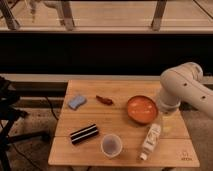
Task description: Push the eraser across the table
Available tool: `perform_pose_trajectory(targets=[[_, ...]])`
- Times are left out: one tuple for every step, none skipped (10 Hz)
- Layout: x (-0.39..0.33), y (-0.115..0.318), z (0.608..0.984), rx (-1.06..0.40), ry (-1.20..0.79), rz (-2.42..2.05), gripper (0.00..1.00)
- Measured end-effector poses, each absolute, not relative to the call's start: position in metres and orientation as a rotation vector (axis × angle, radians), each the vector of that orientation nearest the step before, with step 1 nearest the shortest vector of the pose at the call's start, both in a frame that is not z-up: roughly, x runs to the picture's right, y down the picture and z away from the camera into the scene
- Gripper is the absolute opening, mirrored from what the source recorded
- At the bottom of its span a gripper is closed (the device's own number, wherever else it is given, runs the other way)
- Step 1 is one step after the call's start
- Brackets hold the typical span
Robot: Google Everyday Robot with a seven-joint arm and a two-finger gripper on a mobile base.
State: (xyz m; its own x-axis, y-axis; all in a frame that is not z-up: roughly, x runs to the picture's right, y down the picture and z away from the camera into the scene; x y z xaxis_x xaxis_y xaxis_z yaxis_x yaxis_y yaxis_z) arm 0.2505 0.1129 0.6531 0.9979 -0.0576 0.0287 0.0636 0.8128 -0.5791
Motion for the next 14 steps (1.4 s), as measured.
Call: perform_pose_trajectory(targets=[[0.250, 0.113, 0.652, -0.619, -0.010, -0.069, 0.99], [0.248, 0.113, 0.651, -0.619, -0.013, -0.075, 0.99], [0.248, 0.113, 0.650, -0.620, -0.013, -0.080, 0.99], [0.247, 0.113, 0.649, -0.620, -0.014, -0.082, 0.99], [0.246, 0.113, 0.648, -0.621, -0.015, -0.087, 0.99], [0.245, 0.113, 0.647, -0.621, -0.016, -0.090, 0.99], [0.245, 0.113, 0.646, -0.623, -0.017, -0.093, 0.99], [0.245, 0.114, 0.645, -0.624, -0.019, -0.097, 0.99], [0.244, 0.113, 0.644, -0.624, -0.019, -0.101, 0.99], [0.243, 0.114, 0.643, -0.624, -0.018, -0.104, 0.99], [0.243, 0.114, 0.642, -0.624, -0.018, -0.108, 0.99], [0.242, 0.114, 0.641, -0.625, -0.019, -0.112, 0.99], [0.242, 0.114, 0.640, -0.627, -0.020, -0.115, 0.99], [0.241, 0.114, 0.639, -0.628, -0.020, -0.119, 0.99]])
